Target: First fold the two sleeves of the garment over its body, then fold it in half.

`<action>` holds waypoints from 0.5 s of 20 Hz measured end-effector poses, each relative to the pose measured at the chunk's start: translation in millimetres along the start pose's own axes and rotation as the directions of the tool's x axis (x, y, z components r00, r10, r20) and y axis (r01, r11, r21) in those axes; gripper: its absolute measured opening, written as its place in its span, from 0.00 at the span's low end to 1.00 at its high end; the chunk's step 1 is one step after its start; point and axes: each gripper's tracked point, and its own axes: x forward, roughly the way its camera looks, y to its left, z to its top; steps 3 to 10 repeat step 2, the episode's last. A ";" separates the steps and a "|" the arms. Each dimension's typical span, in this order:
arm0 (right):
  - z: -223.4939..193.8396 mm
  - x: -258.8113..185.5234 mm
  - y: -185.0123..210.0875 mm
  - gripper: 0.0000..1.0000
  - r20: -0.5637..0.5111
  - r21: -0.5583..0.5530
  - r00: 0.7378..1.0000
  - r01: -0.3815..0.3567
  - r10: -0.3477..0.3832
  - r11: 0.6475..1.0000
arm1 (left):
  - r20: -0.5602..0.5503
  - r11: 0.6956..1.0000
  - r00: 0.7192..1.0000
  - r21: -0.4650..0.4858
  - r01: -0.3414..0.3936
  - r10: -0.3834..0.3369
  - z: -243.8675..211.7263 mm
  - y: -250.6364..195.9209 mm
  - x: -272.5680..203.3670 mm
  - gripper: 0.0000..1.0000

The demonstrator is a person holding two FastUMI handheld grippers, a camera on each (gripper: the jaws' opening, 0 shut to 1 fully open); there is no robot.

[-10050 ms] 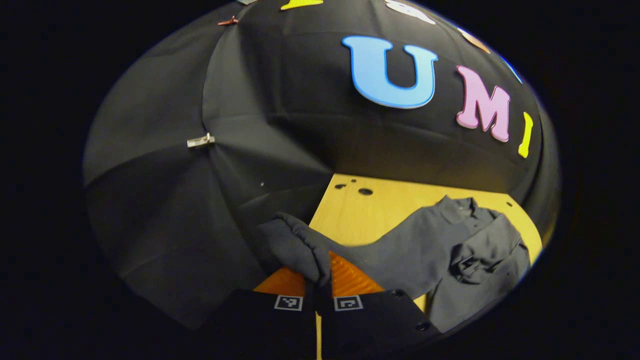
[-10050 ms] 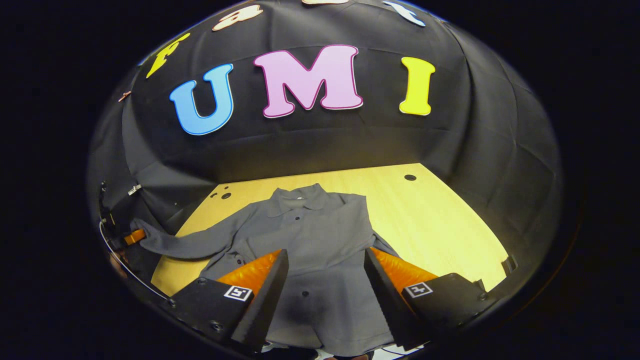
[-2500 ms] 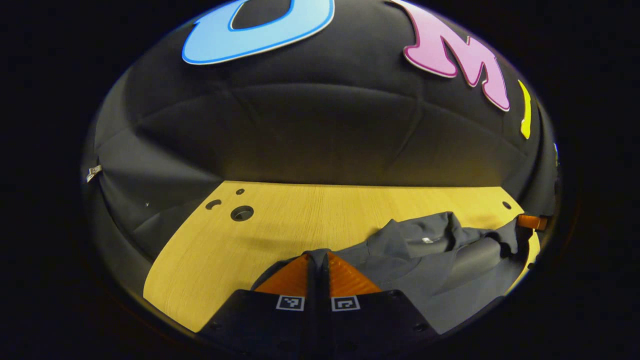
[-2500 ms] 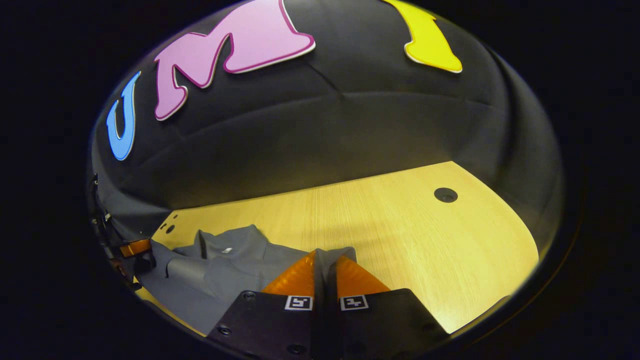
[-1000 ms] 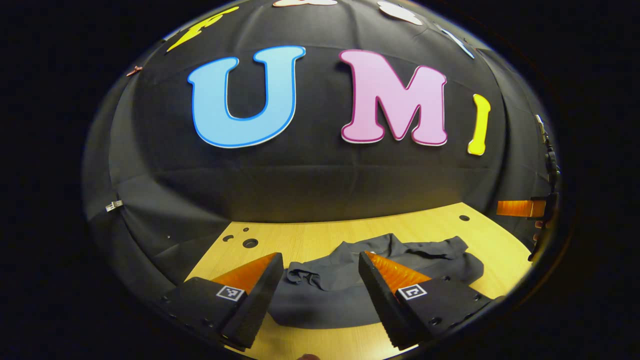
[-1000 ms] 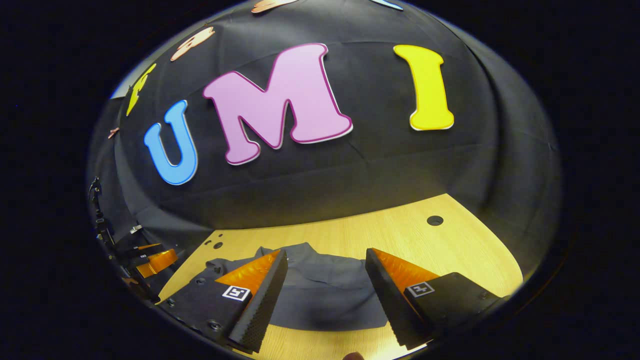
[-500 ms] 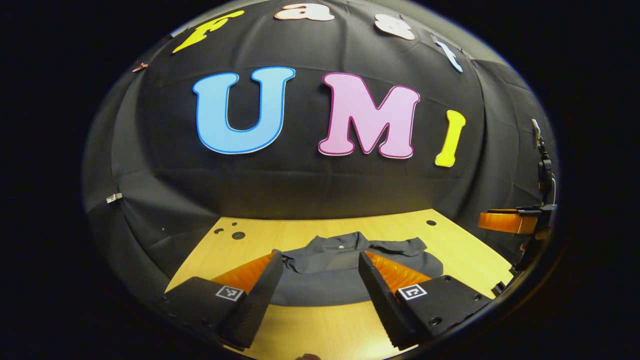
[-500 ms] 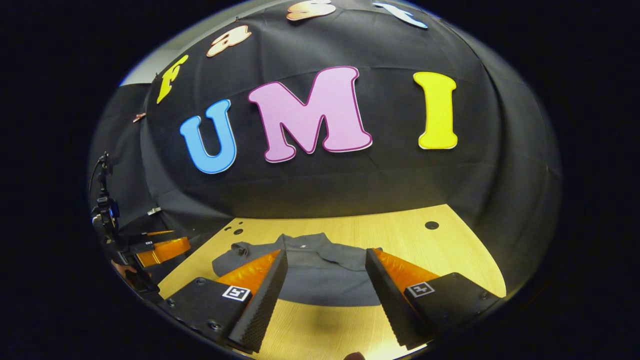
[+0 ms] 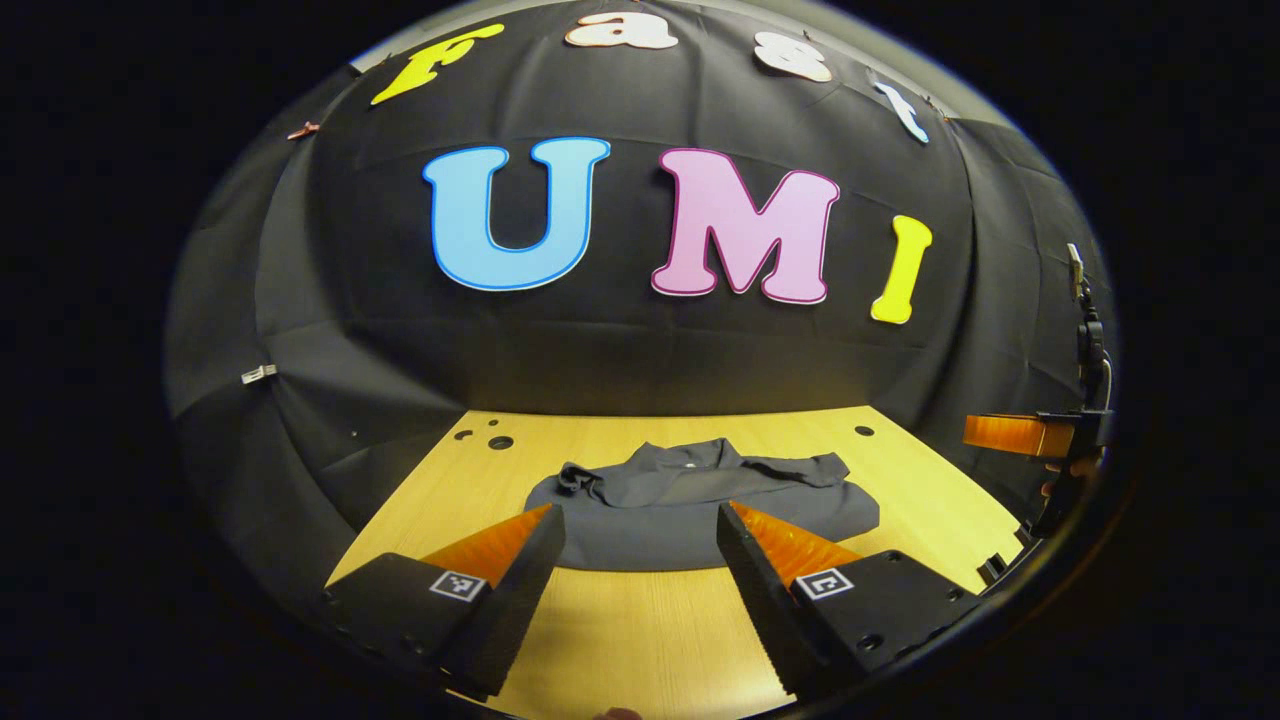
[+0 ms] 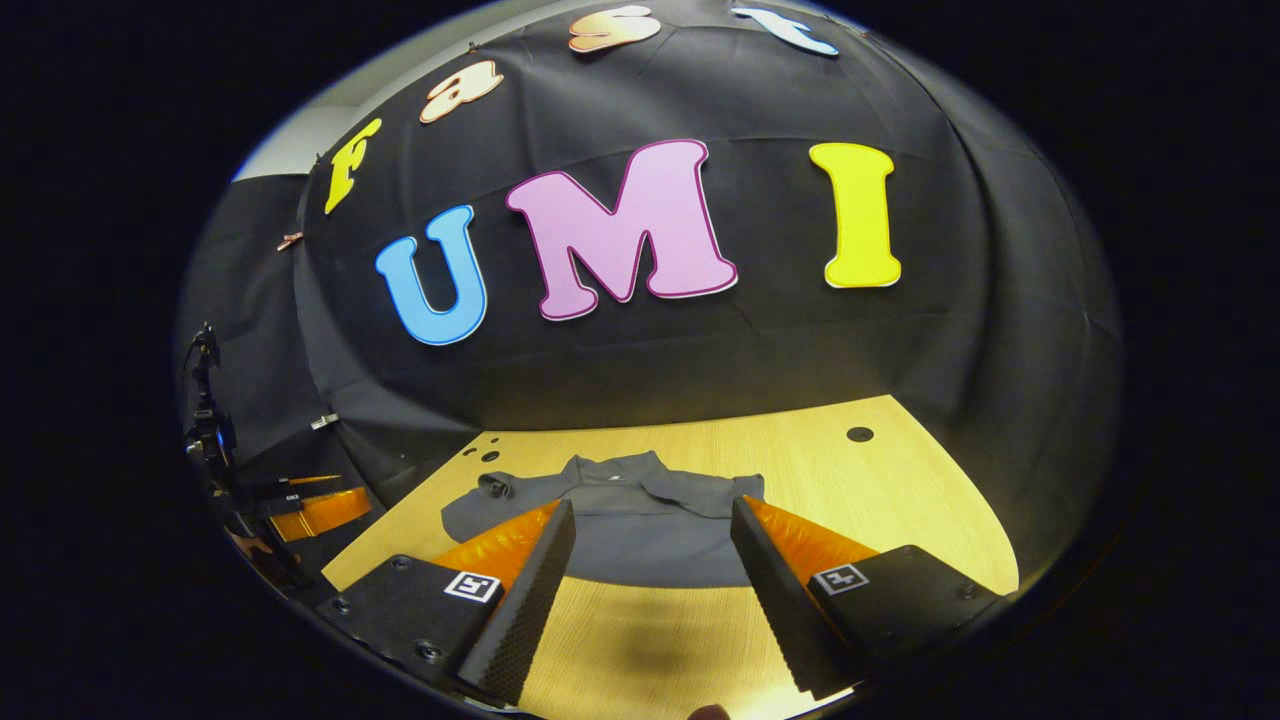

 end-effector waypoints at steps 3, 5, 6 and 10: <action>-6.1 -3.0 -2.3 0.97 -0.021 0.021 1.000 -0.020 0.021 1.000 | -0.006 1.000 1.000 -0.004 -0.029 0.029 -4.1 0.8 -4.8 0.96; -6.1 -3.0 -2.3 0.97 -0.021 0.021 1.000 -0.020 0.021 1.000 | -0.006 1.000 1.000 -0.004 -0.029 0.029 -4.1 0.8 -4.8 0.96; -6.1 -3.0 -2.3 0.97 -0.021 0.021 1.000 -0.020 0.021 1.000 | -0.006 1.000 1.000 -0.004 -0.029 0.029 -4.1 0.8 -4.8 0.96; -6.1 -3.0 -2.3 0.97 -0.021 0.021 1.000 -0.020 0.021 1.000 | -0.006 1.000 1.000 -0.004 -0.029 0.029 -4.1 0.8 -4.8 0.96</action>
